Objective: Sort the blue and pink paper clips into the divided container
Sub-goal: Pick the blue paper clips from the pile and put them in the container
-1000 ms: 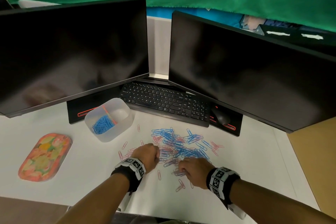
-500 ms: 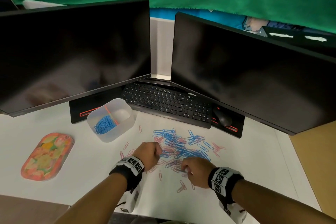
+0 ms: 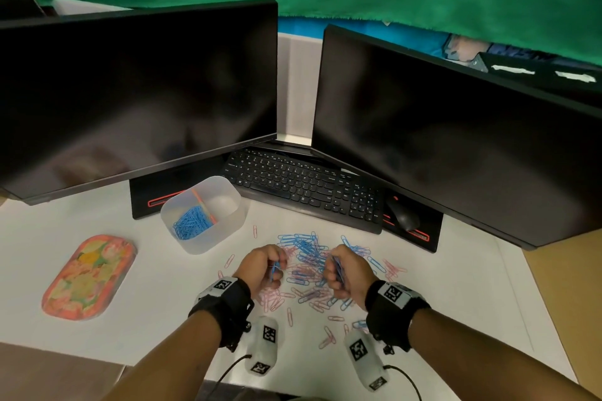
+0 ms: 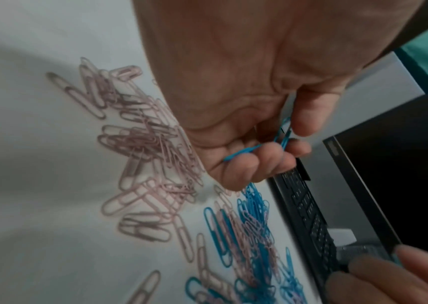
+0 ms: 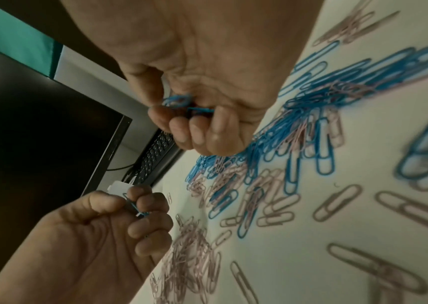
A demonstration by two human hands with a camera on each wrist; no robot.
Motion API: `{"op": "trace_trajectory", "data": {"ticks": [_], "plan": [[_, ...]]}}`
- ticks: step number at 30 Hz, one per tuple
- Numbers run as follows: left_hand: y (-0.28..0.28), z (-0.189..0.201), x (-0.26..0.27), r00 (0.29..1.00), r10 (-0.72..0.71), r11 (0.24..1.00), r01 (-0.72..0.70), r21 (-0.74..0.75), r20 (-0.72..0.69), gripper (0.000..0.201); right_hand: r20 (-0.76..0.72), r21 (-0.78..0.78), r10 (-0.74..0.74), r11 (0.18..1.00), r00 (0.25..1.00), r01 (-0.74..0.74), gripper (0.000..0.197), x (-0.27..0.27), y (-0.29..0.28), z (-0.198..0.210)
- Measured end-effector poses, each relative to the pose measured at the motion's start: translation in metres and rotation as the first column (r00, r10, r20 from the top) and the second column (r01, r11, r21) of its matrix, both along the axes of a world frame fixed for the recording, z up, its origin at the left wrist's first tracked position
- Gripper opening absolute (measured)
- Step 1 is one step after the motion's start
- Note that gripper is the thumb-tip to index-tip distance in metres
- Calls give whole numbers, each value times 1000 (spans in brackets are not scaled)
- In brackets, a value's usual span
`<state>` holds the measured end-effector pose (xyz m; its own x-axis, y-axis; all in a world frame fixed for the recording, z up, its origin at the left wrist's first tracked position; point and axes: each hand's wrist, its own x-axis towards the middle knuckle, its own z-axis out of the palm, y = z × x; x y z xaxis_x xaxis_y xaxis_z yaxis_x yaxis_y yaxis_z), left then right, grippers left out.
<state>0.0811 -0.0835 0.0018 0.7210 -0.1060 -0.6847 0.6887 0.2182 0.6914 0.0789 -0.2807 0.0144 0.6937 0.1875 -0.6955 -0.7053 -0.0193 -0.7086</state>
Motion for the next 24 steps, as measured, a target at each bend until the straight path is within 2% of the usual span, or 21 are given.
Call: {"op": "trace_trajectory", "data": {"ticks": [4, 6, 11, 13, 15, 16, 17, 19, 21, 22, 24], "plan": [[1, 0, 3, 996, 32, 998, -36, -52, -84, 35, -67, -19, -27, 999, 997, 25, 34, 0, 2, -1], [0, -3, 4, 995, 31, 999, -32, -7, -96, 37, -94, -50, -24, 999, 995, 19, 29, -1, 0, -2], [-4, -7, 4, 998, -41, 985, 50, 166, -57, 26, -126, -102, -84, 992, 988, 71, 24, -3, -11, -6], [-5, -8, 5, 993, -111, 967, 115, 227, -33, 25, -98, -164, -37, 986, 994, 20, 22, -1, -18, -7], [-6, -11, 6, 965, -259, 897, 228, 379, 32, 26, 8, -291, 119, 950, 993, -112, 18, -1, -27, -7], [-8, -12, 5, 930, -362, 826, 284, 487, 70, 24, 88, -404, 251, 894, 964, -195, 17, -2, -31, -7], [-10, -13, 5, 881, -463, 738, 319, 595, 101, 20, 161, -534, 406, 802, 900, -266, 15, -4, -36, -9], [-12, -17, 2, 778, -620, 553, 342, 759, 101, 15, 207, -722, 660, 601, 722, -343, 15, -12, -44, -11], [-14, -24, 0, 684, -727, 392, 348, 852, 55, 18, 174, -814, 821, 430, 543, -391, 21, -19, -49, -14], [-15, -27, -1, 643, -765, 319, 348, 882, 23, 18, 164, -835, 873, 370, 459, -406, 24, -22, -50, -16], [-16, -31, -2, 586, -810, 222, 317, 922, -6, 18, 157, -857, 928, 298, 337, -420, 29, -25, -52, -22]]}}
